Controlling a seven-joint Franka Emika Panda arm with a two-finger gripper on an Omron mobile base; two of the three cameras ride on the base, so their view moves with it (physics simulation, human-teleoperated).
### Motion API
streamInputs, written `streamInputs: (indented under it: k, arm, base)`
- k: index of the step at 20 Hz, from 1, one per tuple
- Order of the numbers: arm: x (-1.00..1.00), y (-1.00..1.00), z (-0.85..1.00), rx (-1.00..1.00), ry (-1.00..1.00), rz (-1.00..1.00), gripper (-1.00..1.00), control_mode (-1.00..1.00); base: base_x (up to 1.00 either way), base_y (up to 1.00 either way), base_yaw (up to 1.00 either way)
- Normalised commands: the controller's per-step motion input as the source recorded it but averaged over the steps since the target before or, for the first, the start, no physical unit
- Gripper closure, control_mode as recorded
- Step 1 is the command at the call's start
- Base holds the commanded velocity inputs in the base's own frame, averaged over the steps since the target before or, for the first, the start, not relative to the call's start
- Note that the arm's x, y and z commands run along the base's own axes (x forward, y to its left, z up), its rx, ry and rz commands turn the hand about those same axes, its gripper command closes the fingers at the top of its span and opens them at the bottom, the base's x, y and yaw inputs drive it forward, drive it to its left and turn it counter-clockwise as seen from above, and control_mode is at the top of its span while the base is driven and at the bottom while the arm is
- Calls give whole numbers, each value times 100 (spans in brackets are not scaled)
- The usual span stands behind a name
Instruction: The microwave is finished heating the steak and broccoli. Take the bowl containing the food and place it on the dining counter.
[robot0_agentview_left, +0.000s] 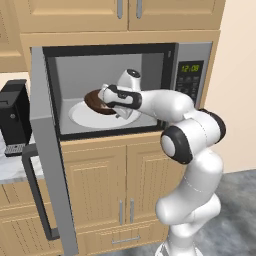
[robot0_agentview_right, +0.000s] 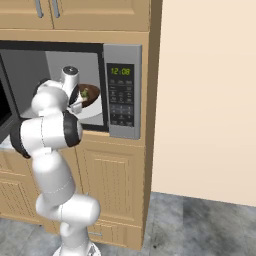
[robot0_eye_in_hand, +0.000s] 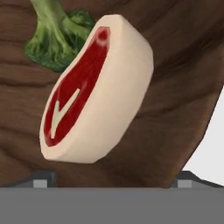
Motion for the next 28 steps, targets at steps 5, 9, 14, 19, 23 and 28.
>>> streamInputs:
  k: [5, 9, 14, 19, 23, 28]
  arm:
    - [11, 7, -36, -2, 3, 0, 100, -100]
    - [0, 0, 0, 0, 0, 0, 100, -100]
    - [-4, 0, 0, 0, 0, 0, 100, -100]
    - [-37, -10, 0, 0, 0, 0, 100, -100]
    - [-95, -21, 0, 1, -10, 0, 100, -100]
    - [-100, -17, 15, 7, -24, 0, 100, -100]
  base:
    - [0, 0, 0]
    - [0, 0, 0]
    - [0, 0, 0]
    - [0, 0, 0]
    - [0, 0, 0]
    - [0, 0, 0]
